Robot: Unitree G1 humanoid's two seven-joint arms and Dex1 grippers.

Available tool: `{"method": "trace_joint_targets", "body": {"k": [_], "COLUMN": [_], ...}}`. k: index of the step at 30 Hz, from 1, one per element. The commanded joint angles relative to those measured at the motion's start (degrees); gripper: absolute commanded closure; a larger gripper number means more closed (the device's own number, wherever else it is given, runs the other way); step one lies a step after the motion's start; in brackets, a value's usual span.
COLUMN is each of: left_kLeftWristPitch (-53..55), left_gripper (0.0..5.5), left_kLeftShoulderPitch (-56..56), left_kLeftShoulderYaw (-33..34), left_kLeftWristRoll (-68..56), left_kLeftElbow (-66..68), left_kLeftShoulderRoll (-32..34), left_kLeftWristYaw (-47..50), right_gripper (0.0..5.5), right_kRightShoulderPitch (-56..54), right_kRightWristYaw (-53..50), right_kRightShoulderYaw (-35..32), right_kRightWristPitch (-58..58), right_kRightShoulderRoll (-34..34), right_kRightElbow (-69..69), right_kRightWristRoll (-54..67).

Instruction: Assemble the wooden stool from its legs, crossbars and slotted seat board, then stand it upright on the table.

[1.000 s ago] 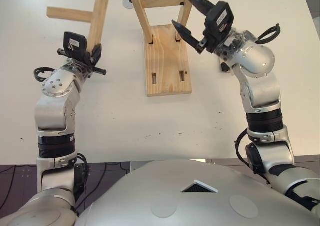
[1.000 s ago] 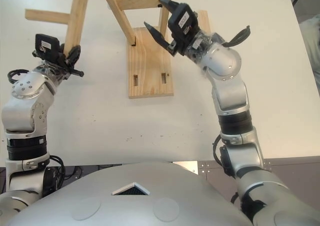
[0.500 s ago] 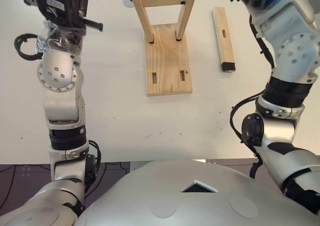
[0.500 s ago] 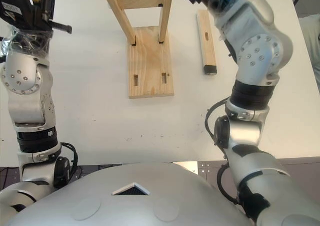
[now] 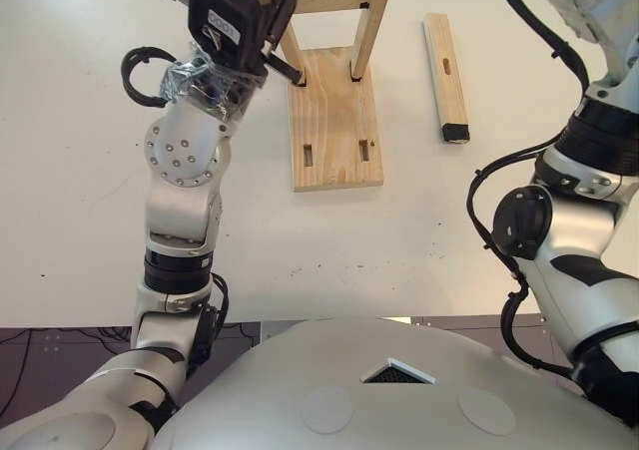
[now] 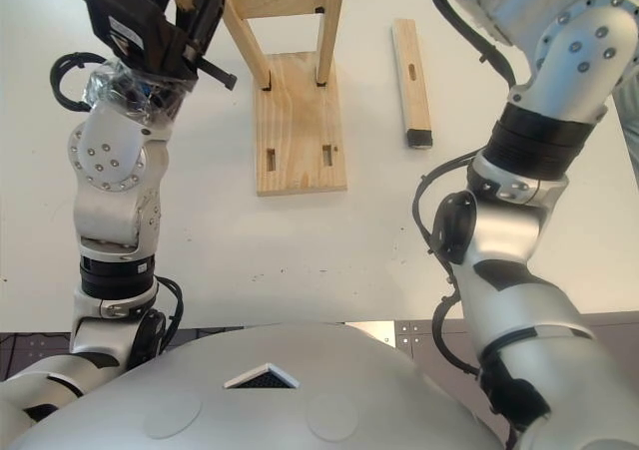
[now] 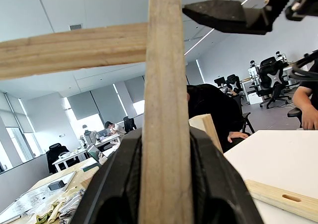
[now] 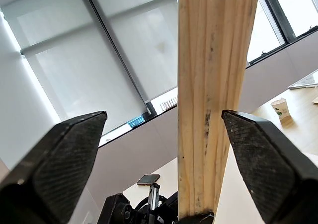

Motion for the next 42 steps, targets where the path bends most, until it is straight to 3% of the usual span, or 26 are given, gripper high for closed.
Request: {"method": "trace_joint_targets", "body": {"k": [1, 5, 18, 20, 25, 34, 42], "left_kLeftWristPitch": [-1.1, -2.1, -3.8, -3.6, -2.2, 2.2, 4.7], "left_gripper": [4.51, 4.51, 4.51, 4.06, 3.26, 3.23, 3.23], "left_kLeftShoulderPitch": [1.0, 1.5, 1.7, 1.7, 2.0, 5.2, 4.5], "left_kLeftShoulderYaw": [-1.9, -2.8, -0.9, -0.8, -0.3, 1.3, 7.0], "left_kLeftWristRoll": [1.3, 2.8, 5.7, 6.0, 5.5, 5.7, 8.0], "left_kLeftElbow": [-1.5, -1.5, 1.4, 1.8, 2.3, 7.5, 16.7], "left_kLeftShoulderRoll": [0.0, 0.5, 0.9, 0.6, -0.1, 2.4, 5.1], "left_kLeftWristYaw": [-1.5, -2.4, -1.9, -1.7, -1.8, -3.2, 0.6], "right_gripper": [1.24, 1.24, 3.23, 3.42, 3.42, 3.43, 3.43], "right_kRightShoulderPitch": [-1.2, -1.1, 0.6, 1.6, 3.9, 6.2, 9.2], "right_kRightWristYaw": [-0.9, -0.9, 0.1, 1.0, 2.3, 4.1, 12.4], "right_kRightShoulderYaw": [0.6, 1.5, 2.5, 3.3, 2.9, 2.1, 2.4], "right_kRightWristPitch": [0.9, 0.7, 0.5, -0.5, -5.3, -10.5, -11.0], "right_kRightShoulderRoll": [-1.1, -1.7, -2.0, -2.0, -0.6, -0.4, -6.0], "right_kRightElbow": [1.4, 2.6, 1.8, 0.6, -0.8, -1.3, -0.7], "right_kRightWristRoll": [-0.3, -2.1, -4.0, -5.2, -7.9, -9.1, -10.8]}}
